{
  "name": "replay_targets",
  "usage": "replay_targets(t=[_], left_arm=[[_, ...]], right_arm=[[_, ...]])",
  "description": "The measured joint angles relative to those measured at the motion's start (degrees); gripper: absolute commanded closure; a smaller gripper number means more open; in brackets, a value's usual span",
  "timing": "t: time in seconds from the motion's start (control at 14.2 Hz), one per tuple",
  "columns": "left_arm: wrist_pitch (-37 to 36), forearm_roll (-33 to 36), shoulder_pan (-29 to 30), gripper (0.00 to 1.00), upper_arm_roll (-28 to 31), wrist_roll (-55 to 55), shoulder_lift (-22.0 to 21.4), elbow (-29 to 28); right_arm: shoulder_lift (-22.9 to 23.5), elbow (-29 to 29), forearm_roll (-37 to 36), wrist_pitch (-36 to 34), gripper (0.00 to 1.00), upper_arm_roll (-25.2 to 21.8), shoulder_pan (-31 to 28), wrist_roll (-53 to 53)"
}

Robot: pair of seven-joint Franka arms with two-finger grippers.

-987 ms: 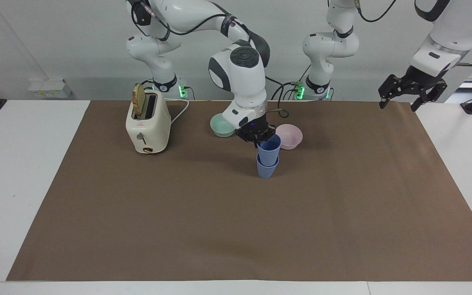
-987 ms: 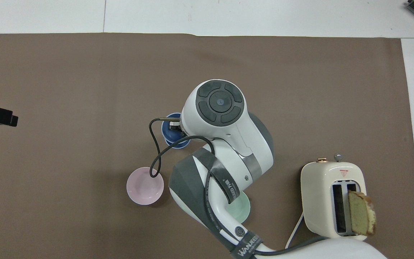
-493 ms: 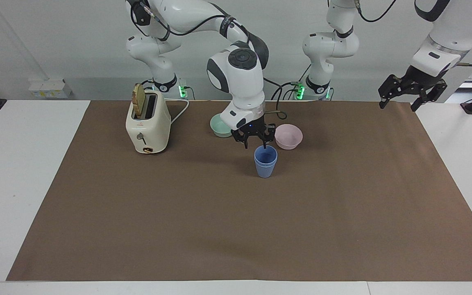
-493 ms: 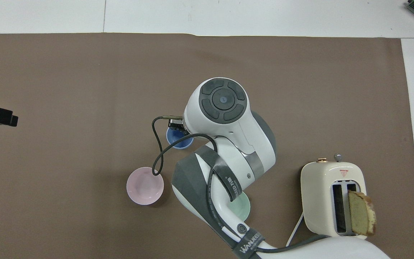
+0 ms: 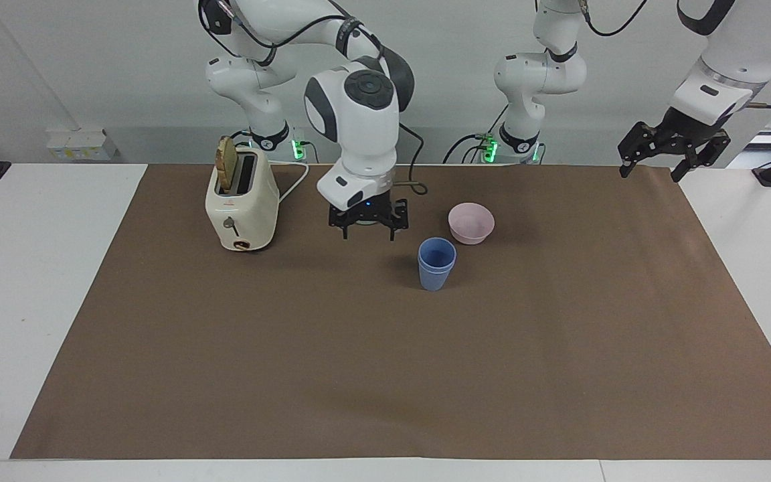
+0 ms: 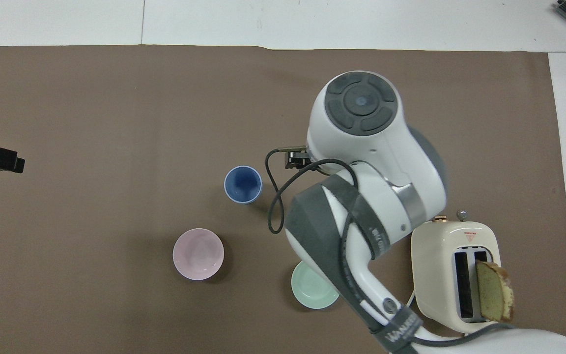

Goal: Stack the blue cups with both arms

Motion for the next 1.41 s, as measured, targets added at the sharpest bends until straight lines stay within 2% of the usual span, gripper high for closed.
replay_targets(t=[0.42, 0.63, 1.06, 1.41], left_arm=[[0.00, 0.00, 0.00, 0.00, 0.00, 0.00, 0.00, 0.00], [0.00, 0.00, 0.00, 0.00, 0.00, 0.00, 0.00, 0.00], [0.00, 0.00, 0.00, 0.00, 0.00, 0.00, 0.00, 0.00], [0.02, 0.00, 0.00, 0.00, -0.05, 0.00, -0.05, 0.03]], right_arm=[[-8.18, 1.39, 0.06, -9.57, 0.00, -0.18, -11.86, -13.77], [-10.26, 2.49, 0.09, -13.46, 0.00, -0.23, -17.49, -19.94], [-14.56, 1.52, 5.00, -14.60, 0.00, -1.09, -27.85, -26.55], [-17.79, -5.92, 5.07, -10.45, 0.00, -0.68, -28.08, -26.92]])
